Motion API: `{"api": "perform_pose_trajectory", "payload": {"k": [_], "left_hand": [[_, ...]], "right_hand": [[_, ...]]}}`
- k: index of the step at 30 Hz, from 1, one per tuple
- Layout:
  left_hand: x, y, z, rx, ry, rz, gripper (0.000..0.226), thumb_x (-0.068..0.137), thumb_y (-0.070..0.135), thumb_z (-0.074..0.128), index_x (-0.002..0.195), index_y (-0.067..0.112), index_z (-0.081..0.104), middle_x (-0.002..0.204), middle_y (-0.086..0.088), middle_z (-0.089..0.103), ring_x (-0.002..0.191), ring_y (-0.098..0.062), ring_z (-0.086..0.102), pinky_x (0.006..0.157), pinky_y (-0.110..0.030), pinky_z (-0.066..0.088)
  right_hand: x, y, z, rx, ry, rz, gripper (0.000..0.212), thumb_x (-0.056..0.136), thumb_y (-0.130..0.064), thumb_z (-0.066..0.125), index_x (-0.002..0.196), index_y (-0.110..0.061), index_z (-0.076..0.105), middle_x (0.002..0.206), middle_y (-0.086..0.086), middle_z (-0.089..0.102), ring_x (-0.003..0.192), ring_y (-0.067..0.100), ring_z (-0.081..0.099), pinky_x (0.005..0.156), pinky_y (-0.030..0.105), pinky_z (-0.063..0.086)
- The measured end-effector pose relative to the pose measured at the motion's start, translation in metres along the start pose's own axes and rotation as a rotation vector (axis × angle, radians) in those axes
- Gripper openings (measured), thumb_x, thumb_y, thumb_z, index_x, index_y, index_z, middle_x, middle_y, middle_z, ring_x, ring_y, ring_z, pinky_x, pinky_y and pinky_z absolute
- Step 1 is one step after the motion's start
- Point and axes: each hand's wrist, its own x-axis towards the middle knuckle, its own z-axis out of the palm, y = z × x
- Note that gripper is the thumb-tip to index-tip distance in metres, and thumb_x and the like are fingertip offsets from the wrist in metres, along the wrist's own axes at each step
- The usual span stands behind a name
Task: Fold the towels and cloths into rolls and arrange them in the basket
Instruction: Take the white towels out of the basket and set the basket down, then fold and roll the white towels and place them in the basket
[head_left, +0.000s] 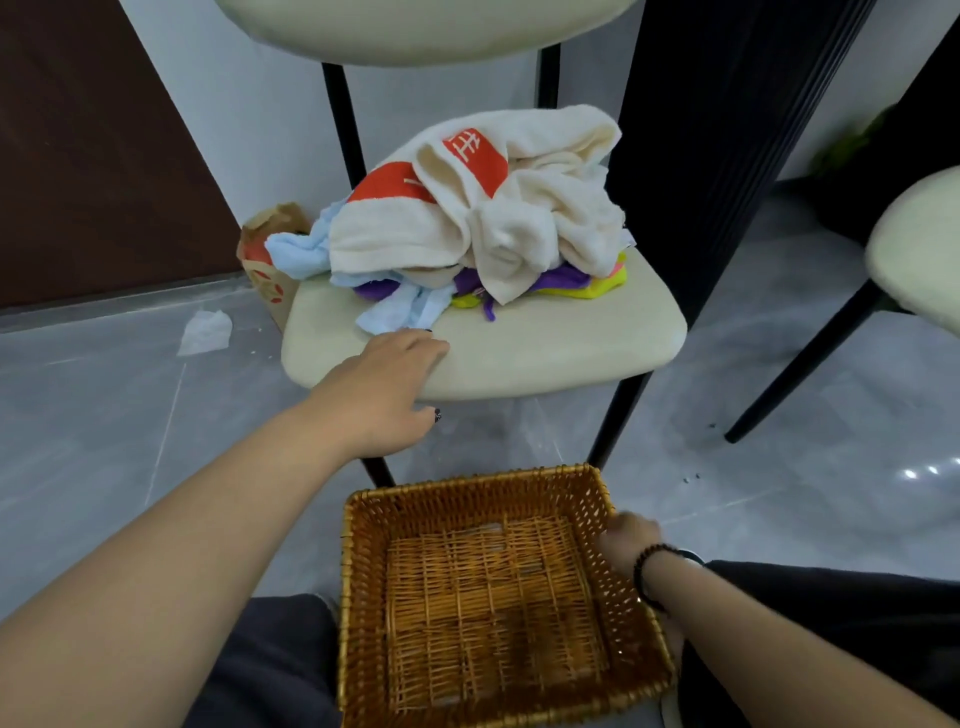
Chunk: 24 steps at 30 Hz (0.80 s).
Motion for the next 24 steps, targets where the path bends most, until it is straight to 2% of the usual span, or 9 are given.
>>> {"api": "perform_pose_trajectory", "payload": {"k": [2, 5, 9, 11, 14, 19, 24], "left_hand": [[0.001, -0.005, 0.005, 0.067, 0.018, 0.008, 0.075, 0.09, 0.031, 0.061, 0.151, 0.025, 0.018, 0.156, 0.004, 0.015, 0.142, -0.017, 0.015, 0.108, -0.035, 0.033], [0.005, -0.014, 0.019, 0.228, 0.033, -0.023, 0.089, 0.089, 0.025, 0.061, 0.154, 0.029, 0.0, 0.16, -0.001, 0.001, 0.147, -0.024, 0.002, 0.116, -0.045, 0.021], [0.011, -0.014, 0.03, 0.356, 0.116, -0.068, 0.089, 0.093, 0.012, 0.052, 0.152, 0.031, -0.011, 0.161, -0.005, 0.001, 0.148, -0.028, 0.003, 0.113, -0.054, 0.024], [0.013, -0.009, 0.032, 0.386, 0.137, -0.088, 0.085, 0.095, 0.008, 0.047, 0.152, 0.029, -0.012, 0.16, -0.006, 0.003, 0.148, -0.029, 0.004, 0.112, -0.055, 0.025], [0.014, -0.005, 0.033, 0.397, 0.124, -0.107, 0.084, 0.095, 0.007, 0.046, 0.152, 0.027, -0.011, 0.16, -0.007, 0.004, 0.147, -0.029, 0.004, 0.112, -0.057, 0.024], [0.009, -0.005, 0.032, 0.404, 0.12, -0.096, 0.085, 0.094, 0.008, 0.05, 0.153, 0.028, -0.008, 0.158, -0.005, 0.008, 0.144, -0.031, 0.011, 0.109, -0.056, 0.029], [-0.006, 0.002, 0.035, 0.426, 0.132, -0.089, 0.081, 0.094, 0.011, 0.049, 0.153, 0.028, -0.004, 0.155, -0.003, 0.015, 0.139, -0.03, 0.02, 0.104, -0.05, 0.036]], "right_hand": [[-0.008, -0.032, -0.032, 0.387, 0.075, -0.03, 0.023, 0.095, -0.026, 0.053, 0.106, -0.008, 0.061, 0.104, 0.008, 0.061, 0.084, 0.018, 0.058, 0.076, 0.033, 0.052], [-0.035, -0.076, -0.081, 0.953, -0.067, -0.095, 0.038, 0.095, -0.024, 0.057, 0.128, -0.007, 0.047, 0.12, 0.009, 0.052, 0.103, 0.024, 0.058, 0.087, 0.041, 0.052], [-0.05, -0.099, -0.108, 1.306, -0.245, -0.094, 0.047, 0.095, -0.027, 0.057, 0.134, -0.011, 0.035, 0.126, 0.018, 0.049, 0.111, 0.035, 0.057, 0.086, 0.043, 0.051], [-0.051, -0.107, -0.107, 1.425, -0.16, -0.08, 0.043, 0.096, -0.019, 0.056, 0.133, -0.011, 0.036, 0.129, 0.018, 0.049, 0.114, 0.037, 0.055, 0.094, 0.046, 0.048], [-0.054, -0.121, -0.105, 1.58, -0.063, -0.082, 0.023, 0.097, -0.006, 0.051, 0.117, -0.011, 0.041, 0.133, 0.014, 0.049, 0.12, 0.034, 0.051, 0.102, 0.049, 0.044], [-0.063, -0.121, -0.109, 1.575, -0.108, -0.019, 0.036, 0.098, -0.001, 0.046, 0.133, -0.003, 0.039, 0.136, 0.018, 0.046, 0.125, 0.035, 0.047, 0.104, 0.05, 0.041], [-0.075, -0.113, -0.111, 1.514, -0.142, 0.059, 0.036, 0.098, -0.003, 0.046, 0.133, -0.003, 0.038, 0.133, 0.019, 0.047, 0.123, 0.036, 0.049, 0.103, 0.049, 0.042]]}}
